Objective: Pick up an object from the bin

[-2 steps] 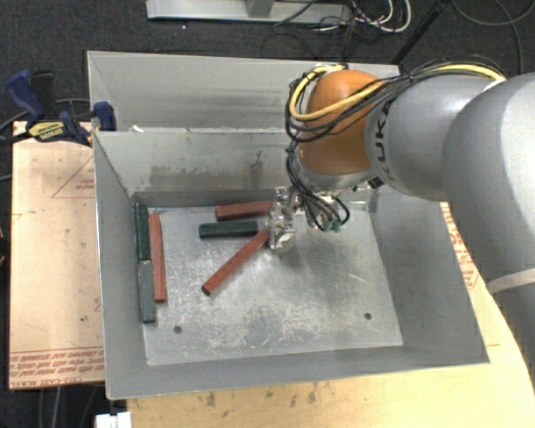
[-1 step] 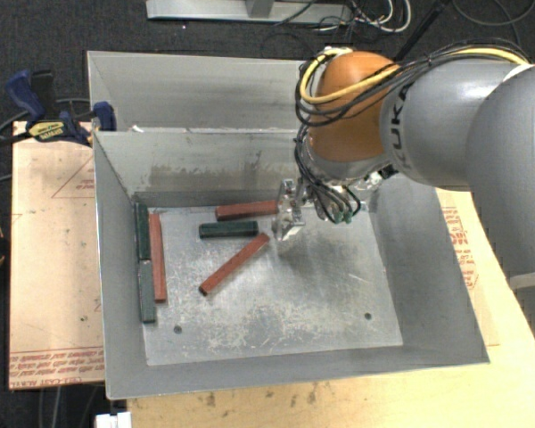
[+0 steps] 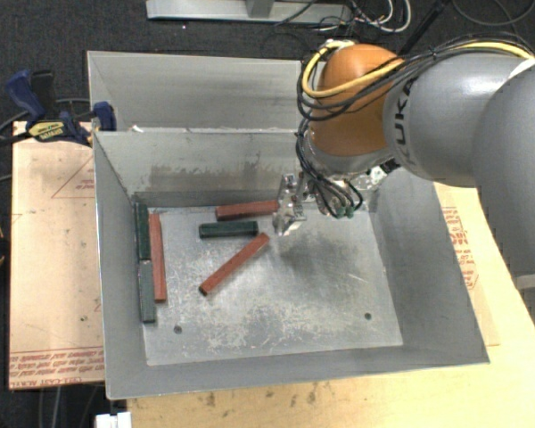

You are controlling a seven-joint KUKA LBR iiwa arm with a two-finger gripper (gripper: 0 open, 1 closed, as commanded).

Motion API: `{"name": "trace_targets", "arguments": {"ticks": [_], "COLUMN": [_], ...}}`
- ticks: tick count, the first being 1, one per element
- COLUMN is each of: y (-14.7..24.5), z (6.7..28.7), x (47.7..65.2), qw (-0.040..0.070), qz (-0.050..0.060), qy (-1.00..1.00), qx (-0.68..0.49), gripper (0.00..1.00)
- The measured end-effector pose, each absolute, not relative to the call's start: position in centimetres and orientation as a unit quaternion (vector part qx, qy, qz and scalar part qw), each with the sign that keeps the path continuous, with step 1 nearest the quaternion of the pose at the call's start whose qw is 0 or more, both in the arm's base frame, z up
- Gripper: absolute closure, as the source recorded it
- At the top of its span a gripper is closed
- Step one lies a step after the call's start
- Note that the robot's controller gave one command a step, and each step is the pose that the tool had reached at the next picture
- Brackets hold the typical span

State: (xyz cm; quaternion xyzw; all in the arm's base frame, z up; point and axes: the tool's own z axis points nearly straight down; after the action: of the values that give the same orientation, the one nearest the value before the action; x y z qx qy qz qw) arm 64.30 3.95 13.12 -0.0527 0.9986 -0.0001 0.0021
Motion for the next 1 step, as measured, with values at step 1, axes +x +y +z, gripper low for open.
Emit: {"name": "trace_targets", "arguments": {"ticks": [1], "y": [2.6], "z": [8.31], "x": [62.33], "qw": [0.01], "qz": [0.001], "qy": [0.983], "qx": [-0.183], "gripper": [0.0]}}
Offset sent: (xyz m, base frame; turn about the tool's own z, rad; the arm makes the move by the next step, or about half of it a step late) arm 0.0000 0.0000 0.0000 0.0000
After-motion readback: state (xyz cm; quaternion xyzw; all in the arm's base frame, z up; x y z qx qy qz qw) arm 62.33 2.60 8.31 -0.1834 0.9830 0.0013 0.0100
